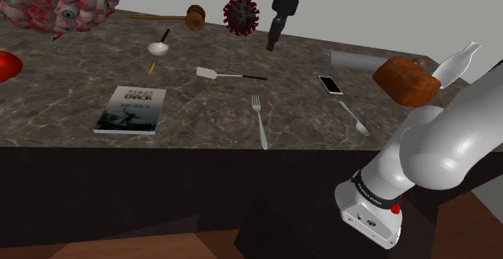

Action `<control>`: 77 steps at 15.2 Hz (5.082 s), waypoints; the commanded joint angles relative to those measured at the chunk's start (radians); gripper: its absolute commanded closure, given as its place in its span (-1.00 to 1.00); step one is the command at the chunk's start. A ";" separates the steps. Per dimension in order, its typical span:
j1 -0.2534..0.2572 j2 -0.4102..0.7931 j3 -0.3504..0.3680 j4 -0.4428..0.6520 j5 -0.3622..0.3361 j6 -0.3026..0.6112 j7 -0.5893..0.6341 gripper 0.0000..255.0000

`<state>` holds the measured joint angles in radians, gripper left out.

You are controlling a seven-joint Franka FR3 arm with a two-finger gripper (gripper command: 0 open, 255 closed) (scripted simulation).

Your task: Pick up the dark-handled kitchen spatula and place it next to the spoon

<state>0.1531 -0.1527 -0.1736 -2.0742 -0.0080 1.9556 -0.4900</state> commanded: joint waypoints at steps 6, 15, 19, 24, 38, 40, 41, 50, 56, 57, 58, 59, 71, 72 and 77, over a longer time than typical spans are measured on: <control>0.026 0.268 0.015 0.162 0.011 0.060 -0.193 -1.00; 0.038 0.496 0.051 0.297 -0.001 0.119 -0.327 -1.00; 0.036 0.517 0.052 0.270 0.002 0.165 -0.328 -1.00; 0.036 0.520 0.052 0.267 0.002 0.172 -0.328 -1.00; 0.036 0.520 0.052 0.267 0.002 0.172 -0.328 1.00; 0.036 0.508 0.051 0.277 0.001 0.150 -0.328 1.00; 0.037 0.502 0.051 0.283 0.000 0.138 -0.328 1.00; 0.038 0.457 0.049 0.343 -0.005 0.033 -0.329 1.00; 0.037 0.402 0.045 0.323 -0.011 -0.001 -0.334 1.00; 0.034 0.364 0.041 0.270 -0.016 0.014 -0.339 1.00; 0.031 0.326 0.037 0.219 -0.021 0.028 -0.344 1.00; 0.028 0.290 0.033 0.170 -0.026 0.041 -0.349 1.00; -0.037 -0.137 -0.025 -0.314 -0.119 0.108 -0.417 1.00; -0.045 -0.174 -0.031 -0.348 -0.129 0.106 -0.424 1.00; -0.058 -0.193 -0.043 -0.423 -0.144 0.162 -0.432 1.00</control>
<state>0.0961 -0.3505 -0.2150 -2.4852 -0.1504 2.1013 -0.9213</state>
